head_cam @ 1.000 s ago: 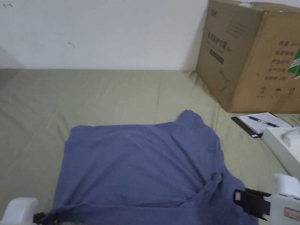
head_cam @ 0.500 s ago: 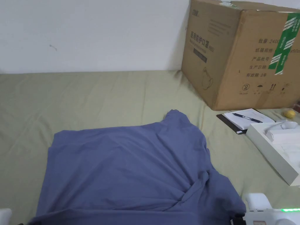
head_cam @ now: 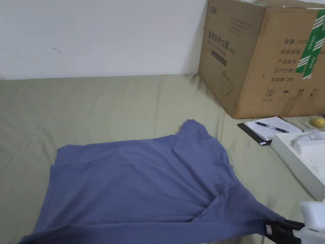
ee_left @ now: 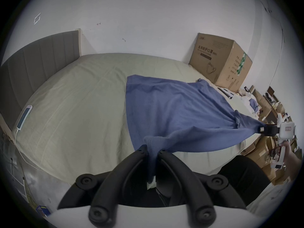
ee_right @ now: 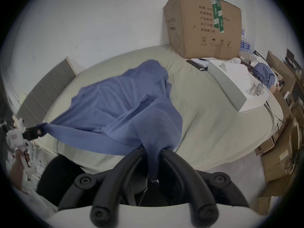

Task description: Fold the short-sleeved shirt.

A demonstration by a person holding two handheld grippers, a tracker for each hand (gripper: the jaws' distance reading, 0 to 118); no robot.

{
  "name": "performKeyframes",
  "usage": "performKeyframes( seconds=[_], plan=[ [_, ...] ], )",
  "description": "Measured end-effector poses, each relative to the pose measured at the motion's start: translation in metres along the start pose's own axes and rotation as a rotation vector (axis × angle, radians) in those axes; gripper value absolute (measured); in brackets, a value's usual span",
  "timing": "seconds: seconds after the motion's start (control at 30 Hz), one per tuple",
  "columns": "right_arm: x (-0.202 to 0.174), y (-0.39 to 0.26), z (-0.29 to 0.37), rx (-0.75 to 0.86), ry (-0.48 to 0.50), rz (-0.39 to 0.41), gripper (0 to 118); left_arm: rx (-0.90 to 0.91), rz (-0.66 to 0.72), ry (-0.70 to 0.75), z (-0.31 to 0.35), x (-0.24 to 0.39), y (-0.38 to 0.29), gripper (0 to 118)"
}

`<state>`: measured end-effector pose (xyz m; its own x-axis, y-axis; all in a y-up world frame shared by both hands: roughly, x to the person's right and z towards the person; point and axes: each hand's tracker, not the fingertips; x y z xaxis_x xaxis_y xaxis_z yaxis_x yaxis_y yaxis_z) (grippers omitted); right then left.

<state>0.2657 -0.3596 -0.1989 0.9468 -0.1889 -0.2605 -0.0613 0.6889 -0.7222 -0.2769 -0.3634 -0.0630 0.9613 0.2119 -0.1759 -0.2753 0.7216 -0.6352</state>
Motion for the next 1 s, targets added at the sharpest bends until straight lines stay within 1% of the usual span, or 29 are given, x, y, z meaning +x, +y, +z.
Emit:
performKeyframes(
  seconds=[0.07, 0.13, 0.2, 0.27, 0.33, 0.4, 0.43, 0.47, 0.5, 0.53, 0.57, 0.6, 0.63, 0.67, 0.7, 0.73, 0.83, 0.87, 0.9, 0.93, 0.97, 1.0],
  plan=[
    [0.003, 0.023, -0.005, -0.063, 0.004, -0.008, 10, -0.042, -0.009, 0.003, -0.008, -0.001, 0.021, 6],
    [0.006, 0.05, -0.018, -0.112, 0.001, -0.008, 10, -0.123, -0.042, 0.03, -0.028, -0.001, 0.044, 6],
    [0.008, 0.077, -0.038, -0.151, 0.039, -0.002, 10, -0.17, -0.063, 0.042, -0.053, -0.004, 0.062, 6],
    [0.005, 0.105, -0.068, -0.178, 0.027, 0.024, 10, -0.228, -0.035, 0.046, -0.082, -0.005, 0.08, 6],
    [0.002, 0.133, -0.103, -0.227, -0.008, 0.059, 10, -0.253, 0.029, 0.045, -0.113, -0.015, 0.099, 6],
    [0.0, 0.154, -0.138, -0.312, -0.037, 0.044, 10, -0.282, 0.081, 0.042, -0.138, -0.02, 0.111, 6],
    [0.0, 0.161, -0.158, -0.352, -0.039, 0.036, 11, -0.308, 0.083, 0.051, -0.154, -0.023, 0.118, 7],
    [0.005, 0.166, -0.176, -0.37, -0.051, 0.034, 11, -0.32, 0.074, 0.064, -0.165, -0.024, 0.12, 8],
    [0.006, 0.168, -0.193, -0.381, -0.076, 0.035, 11, -0.341, 0.047, 0.084, -0.177, -0.022, 0.122, 17],
    [0.005, 0.169, -0.207, -0.389, -0.098, 0.041, 21, -0.343, 0.009, 0.114, -0.187, -0.021, 0.123, 33],
    [0.004, 0.169, -0.216, -0.382, -0.115, 0.041, 40, -0.34, -0.017, 0.147, -0.194, -0.02, 0.123, 57],
    [0.007, 0.165, -0.223, -0.358, -0.148, 0.033, 82, -0.329, -0.034, 0.17, -0.2, -0.021, 0.123, 94],
    [0.009, 0.163, -0.226, -0.317, -0.169, 0.011, 108, -0.305, -0.026, 0.17, -0.202, -0.019, 0.121, 113],
    [0.011, 0.16, -0.226, -0.272, -0.18, -0.014, 118, -0.271, -0.022, 0.176, -0.2, -0.02, 0.12, 118],
    [0.014, 0.157, -0.221, -0.207, -0.182, -0.052, 113, -0.205, 0.001, 0.156, -0.195, -0.021, 0.12, 118],
    [0.019, 0.151, -0.211, -0.128, -0.167, -0.097, 112, -0.155, 0.031, 0.128, -0.189, -0.022, 0.12, 118],
    [0.029, 0.139, -0.186, -0.073, -0.128, -0.193, 112, -0.091, 0.107, 0.078, -0.168, -0.023, 0.119, 118],
    [0.03, 0.139, -0.175, -0.044, -0.111, -0.206, 113, -0.076, 0.117, 0.061, -0.161, -0.022, 0.118, 118],
    [0.03, 0.132, -0.157, 0.018, -0.087, -0.219, 112, -0.058, 0.125, 0.048, -0.147, -0.018, 0.117, 118],
    [0.03, 0.126, -0.142, 0.071, -0.048, -0.235, 112, -0.058, 0.125, 0.046, -0.136, -0.016, 0.115, 115],
    [0.029, 0.118, -0.126, 0.124, -0.002, -0.249, 109, -0.034, 0.134, 0.003, -0.124, -0.013, 0.112, 109],
    [0.023, 0.11, -0.104, 0.175, 0.049, -0.262, 101, 0.008, 0.145, -0.043, -0.107, -0.008, 0.105, 90]
  ],
)
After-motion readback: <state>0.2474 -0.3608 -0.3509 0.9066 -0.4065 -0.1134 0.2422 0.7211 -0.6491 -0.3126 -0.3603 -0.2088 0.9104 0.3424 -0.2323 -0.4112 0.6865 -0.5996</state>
